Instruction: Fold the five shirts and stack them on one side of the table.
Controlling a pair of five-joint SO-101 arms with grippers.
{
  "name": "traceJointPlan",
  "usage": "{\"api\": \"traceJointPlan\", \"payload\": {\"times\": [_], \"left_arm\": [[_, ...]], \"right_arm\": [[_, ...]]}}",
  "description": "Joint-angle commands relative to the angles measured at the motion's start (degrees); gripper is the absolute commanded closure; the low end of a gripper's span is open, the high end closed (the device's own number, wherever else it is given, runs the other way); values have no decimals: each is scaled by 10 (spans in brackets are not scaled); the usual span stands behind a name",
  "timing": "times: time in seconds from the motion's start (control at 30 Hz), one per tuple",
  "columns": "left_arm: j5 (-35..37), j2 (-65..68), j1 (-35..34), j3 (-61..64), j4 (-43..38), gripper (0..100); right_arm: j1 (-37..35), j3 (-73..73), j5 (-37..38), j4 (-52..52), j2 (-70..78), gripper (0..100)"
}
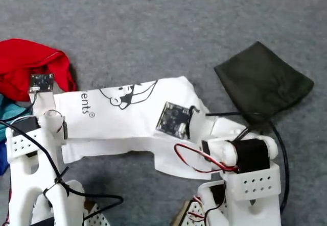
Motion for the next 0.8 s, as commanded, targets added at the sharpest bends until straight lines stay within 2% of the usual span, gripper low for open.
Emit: {"api": "traceJointPlan", "payload": {"times": [0.0, 0.17, 0.5, 0.7, 0.77], "left_arm": [[-16, -11, 14, -1, 5, 981], [-22, -10, 46, 5, 5, 981], [-40, -10, 46, 33, 5, 981], [-43, -10, 44, 28, 5, 979], [-43, -10, 44, 27, 5, 978]], "right_arm": [[-6, -1, 30, 26, -7, 994], [-7, 0, 52, 29, -7, 994], [-5, 90, 140, 31, -7, 994], [-7, 109, 146, 29, -7, 988], [-7, 112, 149, 29, -7, 953]]}}
